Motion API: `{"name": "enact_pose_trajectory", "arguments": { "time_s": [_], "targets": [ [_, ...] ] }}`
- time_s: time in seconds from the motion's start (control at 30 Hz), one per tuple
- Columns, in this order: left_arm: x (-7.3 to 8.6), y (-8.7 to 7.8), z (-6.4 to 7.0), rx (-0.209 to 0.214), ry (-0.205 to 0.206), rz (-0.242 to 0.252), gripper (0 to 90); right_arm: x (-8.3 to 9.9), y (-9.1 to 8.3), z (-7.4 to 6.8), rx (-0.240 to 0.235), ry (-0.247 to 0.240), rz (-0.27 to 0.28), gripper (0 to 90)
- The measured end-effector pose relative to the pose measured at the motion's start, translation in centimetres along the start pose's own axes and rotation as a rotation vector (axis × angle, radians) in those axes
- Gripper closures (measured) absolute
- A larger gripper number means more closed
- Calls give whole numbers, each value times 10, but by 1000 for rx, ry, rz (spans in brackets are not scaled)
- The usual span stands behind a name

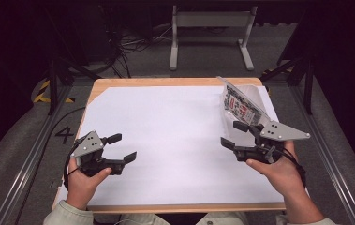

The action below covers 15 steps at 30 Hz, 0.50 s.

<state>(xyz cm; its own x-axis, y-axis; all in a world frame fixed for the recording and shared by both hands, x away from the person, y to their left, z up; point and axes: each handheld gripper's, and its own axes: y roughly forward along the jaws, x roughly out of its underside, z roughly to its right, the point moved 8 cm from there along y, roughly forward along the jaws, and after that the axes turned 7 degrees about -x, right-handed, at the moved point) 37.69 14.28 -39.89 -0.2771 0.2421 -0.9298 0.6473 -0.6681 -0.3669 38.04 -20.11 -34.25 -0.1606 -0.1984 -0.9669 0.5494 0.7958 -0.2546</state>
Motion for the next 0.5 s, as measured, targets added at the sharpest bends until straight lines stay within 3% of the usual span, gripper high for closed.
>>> {"name": "enact_pose_trajectory", "arguments": {
  "time_s": [0.2, 0.33, 0.4, 0.5],
  "targets": [
    [9, 3, -1, -10, 8, -18, 152, 27, 16, 2, -15, 34, -21, 273],
    [15, 5, -2, -12, 2, -29, 148, 42, 25, 9, 19, 52, -4, 273],
    [19, 7, -2, -11, 3, -33, 143, 50, 30, 10, 14, 60, -21, 271],
    [24, 11, -2, -9, -3, -39, 136, 64, 38, 9, 18, 42, -46, 269]
  ]
}}
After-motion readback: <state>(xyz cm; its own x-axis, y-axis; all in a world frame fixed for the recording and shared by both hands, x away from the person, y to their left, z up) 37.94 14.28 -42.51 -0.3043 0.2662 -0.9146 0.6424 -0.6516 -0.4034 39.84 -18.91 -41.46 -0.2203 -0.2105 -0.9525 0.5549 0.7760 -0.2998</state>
